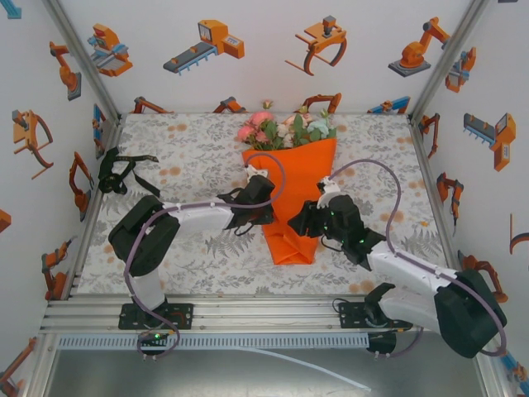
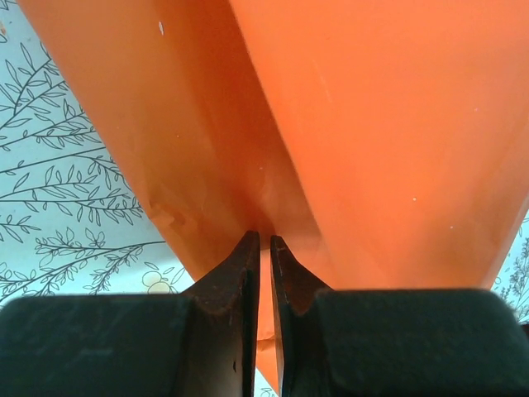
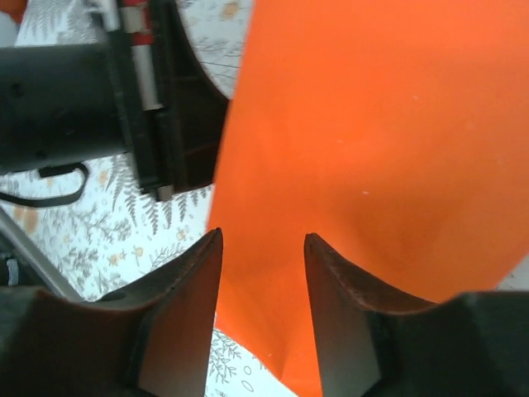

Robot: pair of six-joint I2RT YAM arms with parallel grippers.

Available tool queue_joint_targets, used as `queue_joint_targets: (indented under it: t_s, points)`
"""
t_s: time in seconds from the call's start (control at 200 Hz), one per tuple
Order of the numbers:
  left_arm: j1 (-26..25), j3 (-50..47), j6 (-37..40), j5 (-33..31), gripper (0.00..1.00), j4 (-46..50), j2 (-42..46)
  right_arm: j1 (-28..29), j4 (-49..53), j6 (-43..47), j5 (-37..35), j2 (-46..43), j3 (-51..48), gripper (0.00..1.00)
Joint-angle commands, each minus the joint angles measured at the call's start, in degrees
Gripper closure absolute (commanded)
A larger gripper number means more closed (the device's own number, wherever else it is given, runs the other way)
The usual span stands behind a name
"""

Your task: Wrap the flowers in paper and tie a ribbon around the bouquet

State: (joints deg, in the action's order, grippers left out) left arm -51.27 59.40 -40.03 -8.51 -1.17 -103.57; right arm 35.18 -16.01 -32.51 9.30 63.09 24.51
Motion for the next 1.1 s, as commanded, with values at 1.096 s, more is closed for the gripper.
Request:
queue_joint_targets:
  t_s: [1.096]
  points:
    - [1.83, 4.53, -9.43, 6.10, 0.80, -6.46, -8.54, -2.47, -6.85, -0.21, 17.65, 10.66, 2.82, 0.77]
